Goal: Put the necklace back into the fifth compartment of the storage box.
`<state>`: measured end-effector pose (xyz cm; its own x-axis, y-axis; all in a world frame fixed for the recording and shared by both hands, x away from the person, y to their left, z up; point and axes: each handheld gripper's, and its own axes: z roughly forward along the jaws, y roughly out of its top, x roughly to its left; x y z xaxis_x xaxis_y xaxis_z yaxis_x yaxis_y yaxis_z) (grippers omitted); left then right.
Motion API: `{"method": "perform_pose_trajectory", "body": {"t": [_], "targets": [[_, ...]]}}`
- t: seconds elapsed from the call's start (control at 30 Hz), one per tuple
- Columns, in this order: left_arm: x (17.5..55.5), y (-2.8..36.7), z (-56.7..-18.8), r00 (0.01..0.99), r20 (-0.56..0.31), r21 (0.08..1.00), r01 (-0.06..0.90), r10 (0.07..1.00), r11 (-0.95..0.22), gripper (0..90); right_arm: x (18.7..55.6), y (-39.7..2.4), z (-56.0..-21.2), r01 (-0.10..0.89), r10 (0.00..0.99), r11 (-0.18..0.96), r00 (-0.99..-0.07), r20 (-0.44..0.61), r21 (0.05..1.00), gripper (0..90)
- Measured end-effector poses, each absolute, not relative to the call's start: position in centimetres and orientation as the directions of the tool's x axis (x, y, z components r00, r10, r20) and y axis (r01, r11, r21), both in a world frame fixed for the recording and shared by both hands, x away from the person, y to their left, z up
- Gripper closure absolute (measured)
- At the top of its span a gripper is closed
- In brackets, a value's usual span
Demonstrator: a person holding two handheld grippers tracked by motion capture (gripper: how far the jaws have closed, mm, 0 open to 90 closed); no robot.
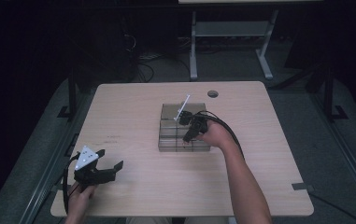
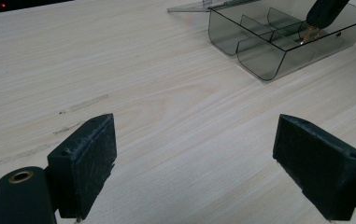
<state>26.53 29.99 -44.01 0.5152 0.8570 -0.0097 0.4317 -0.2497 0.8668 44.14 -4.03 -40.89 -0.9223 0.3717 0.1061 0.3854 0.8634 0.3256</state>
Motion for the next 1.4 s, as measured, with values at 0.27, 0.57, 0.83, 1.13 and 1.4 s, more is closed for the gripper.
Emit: {"method": "perform_pose_trajectory", "body": {"t": [0.27, 0.57, 0.83, 1.13, 1.4], "targets": [[26.5, 29.9, -44.0, 0.517, -0.007, 0.869, 0.427, 0.856, -0.251, 13.2, 44.2, -4.1, -41.3, 0.397, 0.383, 0.863, -0.918, 0.108, 0.314, 87.6], [26.5, 29.9, -44.0, 0.516, -0.008, 0.868, 0.429, 0.856, -0.250, 13.1, 44.1, -3.8, -41.9, 0.396, 0.382, 0.861, -0.918, 0.110, 0.319, 87.5], [26.5, 29.9, -44.0, 0.518, -0.007, 0.867, 0.429, 0.855, -0.253, 13.1, 44.1, -3.9, -41.9, 0.399, 0.385, 0.859, -0.916, 0.111, 0.320, 84.7], [26.5, 29.8, -44.0, 0.517, -0.011, 0.866, 0.433, 0.856, -0.250, 13.2, 43.9, -4.4, -41.4, 0.403, 0.391, 0.852, -0.914, 0.105, 0.333, 80.6], [26.4, 29.8, -44.0, 0.520, -0.006, 0.867, 0.428, 0.854, -0.254, 13.2, 43.6, -4.8, -40.9, 0.402, 0.393, 0.846, -0.914, 0.101, 0.349, 79.0]]}}
